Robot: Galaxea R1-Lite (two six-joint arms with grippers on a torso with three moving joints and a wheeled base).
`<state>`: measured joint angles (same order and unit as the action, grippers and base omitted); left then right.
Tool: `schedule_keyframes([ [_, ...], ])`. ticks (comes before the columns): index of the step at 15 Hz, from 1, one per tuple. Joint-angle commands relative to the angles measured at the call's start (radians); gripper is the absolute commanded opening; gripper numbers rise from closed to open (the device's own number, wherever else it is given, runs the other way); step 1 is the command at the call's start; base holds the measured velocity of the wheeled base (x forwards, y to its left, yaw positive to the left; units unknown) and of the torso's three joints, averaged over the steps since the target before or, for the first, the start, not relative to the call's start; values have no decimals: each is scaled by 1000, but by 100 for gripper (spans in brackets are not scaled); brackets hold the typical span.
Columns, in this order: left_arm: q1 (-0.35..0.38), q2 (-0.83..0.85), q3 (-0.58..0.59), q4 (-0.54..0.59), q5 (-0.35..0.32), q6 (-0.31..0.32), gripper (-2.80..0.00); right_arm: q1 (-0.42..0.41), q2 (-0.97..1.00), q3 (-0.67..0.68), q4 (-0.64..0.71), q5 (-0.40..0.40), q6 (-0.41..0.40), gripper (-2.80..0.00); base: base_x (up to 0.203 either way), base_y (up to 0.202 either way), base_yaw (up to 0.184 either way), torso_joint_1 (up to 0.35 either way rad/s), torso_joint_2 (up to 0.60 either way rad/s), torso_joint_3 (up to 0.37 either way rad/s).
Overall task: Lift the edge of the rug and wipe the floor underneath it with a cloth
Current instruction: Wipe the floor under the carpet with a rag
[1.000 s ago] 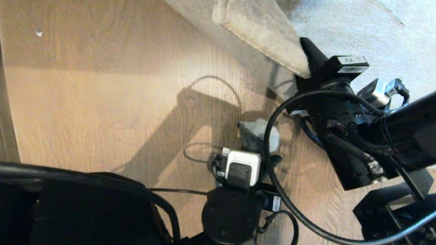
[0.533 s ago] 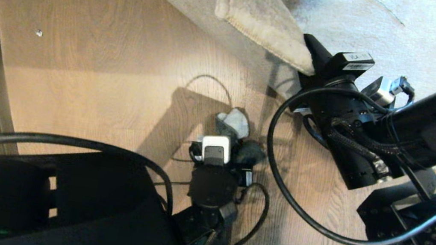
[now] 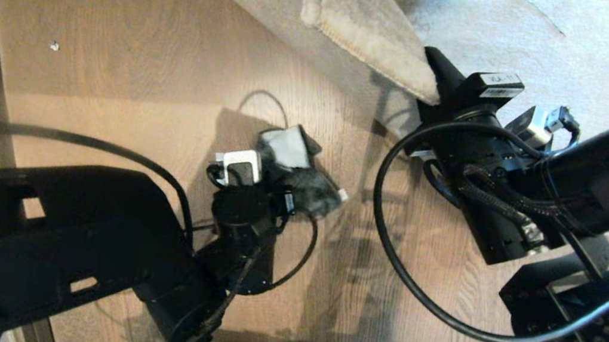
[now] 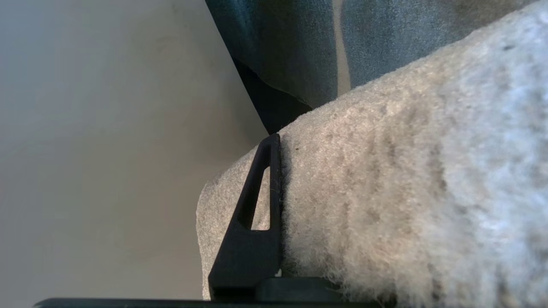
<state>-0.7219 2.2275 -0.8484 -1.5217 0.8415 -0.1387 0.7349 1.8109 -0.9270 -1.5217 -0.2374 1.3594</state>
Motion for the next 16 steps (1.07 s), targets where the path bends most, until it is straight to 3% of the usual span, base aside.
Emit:
schedule_keyframes([
  [1, 70, -55, 74, -48, 5, -9, -280, 1, 1, 0, -44, -2, 6, -280, 0, 0, 0, 0, 0, 0],
  [5, 195, -138, 176, -48, 2, -15, -280, 1, -1, -1, -44, -2, 6, -280, 0, 0, 0, 0, 0, 0],
  [10, 212, -289, 431, -48, 4, -57, -280, 1, 1, -2, -44, -2, 6, -280, 0, 0, 0, 0, 0, 0],
  [13, 109, -363, 523, -48, 30, -62, -280, 1, 2, 5, -44, -2, 6, -280, 0, 0, 0, 0, 0, 0],
  [16, -84, -345, 520, -48, 151, -62, -280, 1, 4, 4, -44, -2, 6, -280, 0, 0, 0, 0, 0, 0],
])
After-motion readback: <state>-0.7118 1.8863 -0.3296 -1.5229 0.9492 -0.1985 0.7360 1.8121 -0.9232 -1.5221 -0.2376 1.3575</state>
